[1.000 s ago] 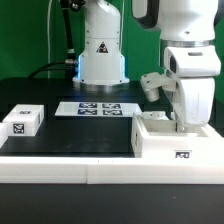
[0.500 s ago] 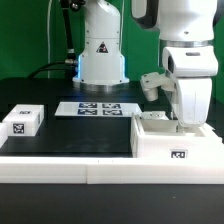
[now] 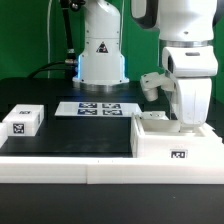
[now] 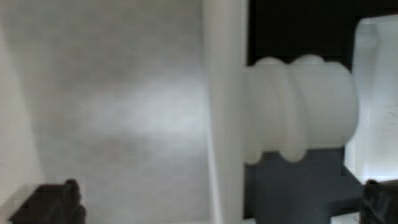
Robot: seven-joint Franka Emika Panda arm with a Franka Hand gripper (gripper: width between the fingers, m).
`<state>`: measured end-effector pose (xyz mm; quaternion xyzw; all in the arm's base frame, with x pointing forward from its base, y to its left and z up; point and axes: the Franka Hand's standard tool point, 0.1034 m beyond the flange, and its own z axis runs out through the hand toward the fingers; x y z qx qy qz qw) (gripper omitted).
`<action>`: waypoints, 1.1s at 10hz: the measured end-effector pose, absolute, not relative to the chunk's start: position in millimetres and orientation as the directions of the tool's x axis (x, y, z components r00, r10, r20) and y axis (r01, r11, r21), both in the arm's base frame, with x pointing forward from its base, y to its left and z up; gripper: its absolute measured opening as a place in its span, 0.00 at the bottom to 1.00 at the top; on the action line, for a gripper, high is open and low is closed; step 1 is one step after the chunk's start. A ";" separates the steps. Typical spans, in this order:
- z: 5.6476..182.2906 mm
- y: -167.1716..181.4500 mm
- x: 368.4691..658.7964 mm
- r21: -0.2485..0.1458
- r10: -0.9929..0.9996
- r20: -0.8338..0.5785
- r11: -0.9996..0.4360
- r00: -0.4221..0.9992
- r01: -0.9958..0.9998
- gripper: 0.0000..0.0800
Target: Assemble cabinet
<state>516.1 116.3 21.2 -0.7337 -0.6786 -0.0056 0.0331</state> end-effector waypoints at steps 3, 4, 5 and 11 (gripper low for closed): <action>29.2 116.4 512.3 -0.037 0.996 0.050 -0.076 0.078 0.996 1.00; 39.2 117.2 508.5 -0.029 0.996 0.046 -0.072 0.073 0.997 1.00; 48.5 118.7 502.7 -0.024 0.996 0.042 -0.074 0.075 0.997 1.00; 64.0 128.0 468.2 -0.024 0.989 0.032 -0.146 0.147 0.989 1.00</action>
Offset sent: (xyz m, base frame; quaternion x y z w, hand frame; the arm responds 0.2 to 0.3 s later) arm -0.0246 0.0026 0.0348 0.0041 -0.0121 -0.0039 0.9999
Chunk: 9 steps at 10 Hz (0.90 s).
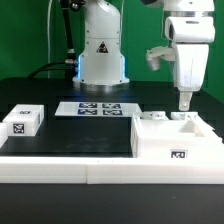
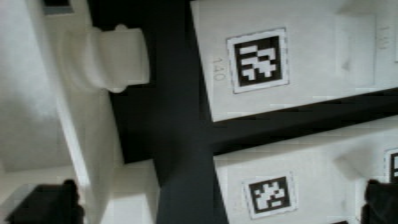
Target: Assemble cabinet
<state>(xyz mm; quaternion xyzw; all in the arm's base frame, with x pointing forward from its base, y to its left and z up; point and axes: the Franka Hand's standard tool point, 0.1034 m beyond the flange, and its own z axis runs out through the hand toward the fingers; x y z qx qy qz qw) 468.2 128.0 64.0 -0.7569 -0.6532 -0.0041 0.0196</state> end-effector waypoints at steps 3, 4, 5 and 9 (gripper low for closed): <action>60.9 136.8 458.5 -0.020 0.990 0.042 -0.132 0.132 0.991 1.00; 57.3 146.1 449.6 -0.020 0.993 0.051 -0.106 0.107 0.994 1.00; 51.6 157.0 440.8 -0.029 0.996 0.057 -0.068 0.069 0.997 1.00; 28.4 173.0 426.6 -0.036 0.994 0.091 -0.064 0.067 0.997 1.00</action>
Offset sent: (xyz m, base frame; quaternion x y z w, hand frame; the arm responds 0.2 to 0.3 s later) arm -0.0350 0.0386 -0.0051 -0.0078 0.0389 -0.0723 0.9966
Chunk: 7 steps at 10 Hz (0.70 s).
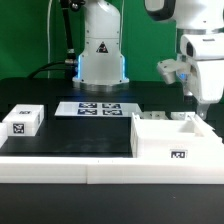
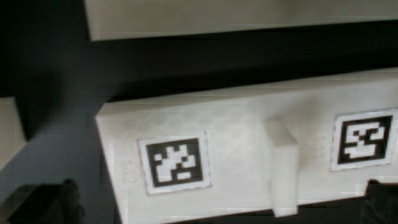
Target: Assemble cabinet
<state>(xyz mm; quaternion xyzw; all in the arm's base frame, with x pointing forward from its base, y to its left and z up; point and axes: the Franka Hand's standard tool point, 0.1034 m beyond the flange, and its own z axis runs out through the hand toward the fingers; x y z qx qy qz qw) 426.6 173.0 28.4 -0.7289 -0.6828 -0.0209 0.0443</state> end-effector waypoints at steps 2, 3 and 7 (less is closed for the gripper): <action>27.9 171.4 426.3 -0.042 0.994 0.088 -0.065 0.068 0.997 1.00; 26.9 171.4 425.7 -0.043 0.994 0.088 -0.065 0.068 0.997 1.00; 14.9 173.3 419.4 -0.054 0.993 0.098 -0.067 0.072 0.996 1.00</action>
Offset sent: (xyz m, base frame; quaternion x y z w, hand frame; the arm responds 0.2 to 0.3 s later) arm -0.0048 0.0062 -0.0084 -0.0020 0.0148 -0.0033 0.9999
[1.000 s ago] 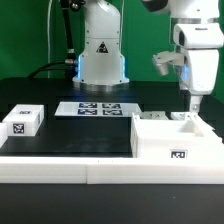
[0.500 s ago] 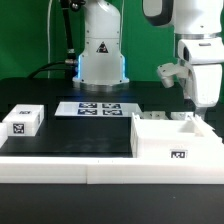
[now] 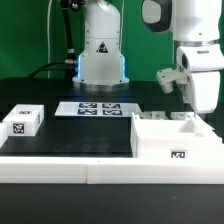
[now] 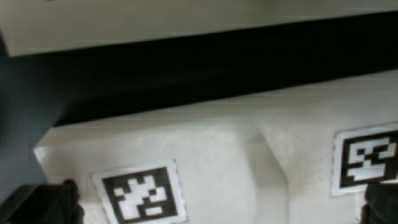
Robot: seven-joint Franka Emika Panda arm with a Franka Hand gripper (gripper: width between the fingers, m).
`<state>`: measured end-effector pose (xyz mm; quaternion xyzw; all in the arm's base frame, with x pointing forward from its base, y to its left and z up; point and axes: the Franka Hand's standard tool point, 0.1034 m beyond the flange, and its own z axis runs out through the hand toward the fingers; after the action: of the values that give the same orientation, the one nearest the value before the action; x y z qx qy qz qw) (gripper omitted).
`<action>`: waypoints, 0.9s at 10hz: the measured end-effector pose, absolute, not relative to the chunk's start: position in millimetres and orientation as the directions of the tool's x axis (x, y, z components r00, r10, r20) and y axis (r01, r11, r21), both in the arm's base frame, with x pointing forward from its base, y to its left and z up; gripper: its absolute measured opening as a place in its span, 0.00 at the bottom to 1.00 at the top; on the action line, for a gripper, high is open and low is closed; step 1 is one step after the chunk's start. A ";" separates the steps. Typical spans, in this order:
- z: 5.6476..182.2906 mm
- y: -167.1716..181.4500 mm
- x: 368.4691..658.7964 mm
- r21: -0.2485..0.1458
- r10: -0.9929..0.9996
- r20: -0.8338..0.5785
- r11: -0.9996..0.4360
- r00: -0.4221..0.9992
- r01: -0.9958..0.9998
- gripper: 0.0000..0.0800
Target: Assemble cabinet
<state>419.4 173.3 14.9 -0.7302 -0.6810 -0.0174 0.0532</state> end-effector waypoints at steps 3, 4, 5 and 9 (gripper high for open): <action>14.8 172.8 419.6 -0.054 0.993 0.098 -0.068 0.073 0.996 0.72; 14.3 172.4 419.4 -0.055 0.992 0.098 -0.069 0.074 0.996 0.72; 13.6 171.8 419.0 -0.057 0.992 0.097 -0.070 0.075 0.996 0.49; 14.1 172.0 419.7 -0.054 0.992 0.098 -0.070 0.075 0.996 0.08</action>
Offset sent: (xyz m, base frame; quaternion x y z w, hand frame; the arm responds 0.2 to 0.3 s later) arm -0.0004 0.0010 -0.0004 0.0023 0.0058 0.0016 1.0000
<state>419.7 172.0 14.1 -0.7313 -0.6797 -0.0174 0.0534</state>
